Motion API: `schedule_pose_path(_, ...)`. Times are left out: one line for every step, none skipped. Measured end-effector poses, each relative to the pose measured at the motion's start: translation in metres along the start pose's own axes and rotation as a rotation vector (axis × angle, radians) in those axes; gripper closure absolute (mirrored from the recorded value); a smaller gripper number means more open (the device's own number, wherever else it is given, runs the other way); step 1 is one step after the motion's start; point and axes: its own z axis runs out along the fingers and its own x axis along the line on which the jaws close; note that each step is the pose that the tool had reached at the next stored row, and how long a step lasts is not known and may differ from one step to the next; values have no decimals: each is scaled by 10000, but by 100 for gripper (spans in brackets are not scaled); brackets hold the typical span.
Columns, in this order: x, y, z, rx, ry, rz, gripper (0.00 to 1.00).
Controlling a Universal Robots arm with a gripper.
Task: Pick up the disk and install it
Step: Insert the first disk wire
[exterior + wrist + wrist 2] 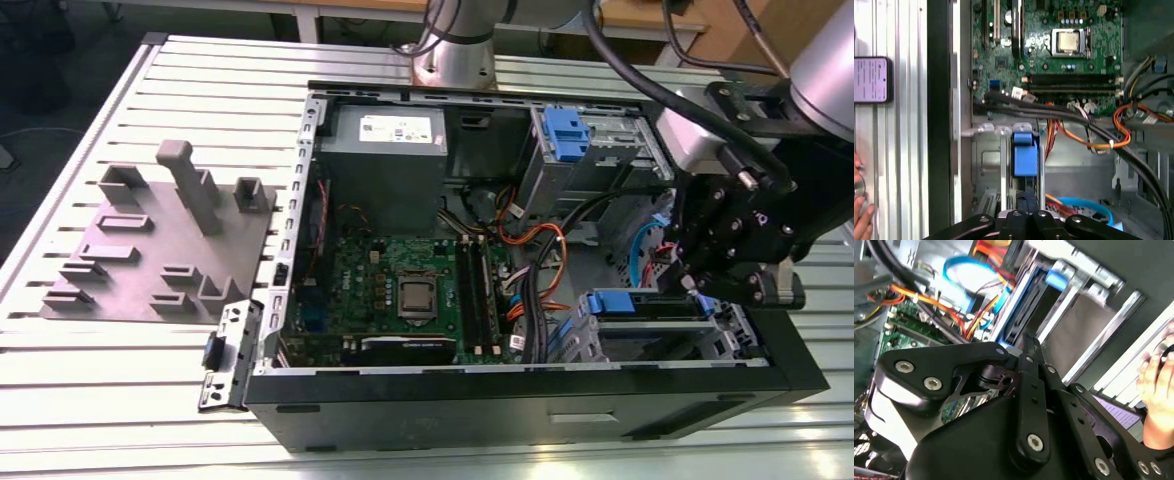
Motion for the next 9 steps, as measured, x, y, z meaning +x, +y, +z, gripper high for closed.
schedule_pose_path(-1, -10, 0, 0, 0, -1, 89)
schedule_pose_path(-1, -10, 0, 0, -1, -1, 89)
schedule_pose_path(-1, -10, -2, 0, -1, 0, 89)
schedule_pose_path(0, -10, -7, 0, 1, 0, 89)
schedule_pose_path(0, -10, -21, 0, 2, 0, 89)
schedule_pose_path(0, -10, -36, 0, 0, 0, 89)
schedule_pose_path(0, -10, -47, 0, 1, 0, 89)
schedule_pose_path(0, -10, -48, 0, -3, -1, 89)
schedule_pose_path(0, -10, -48, 0, -3, -1, 89)
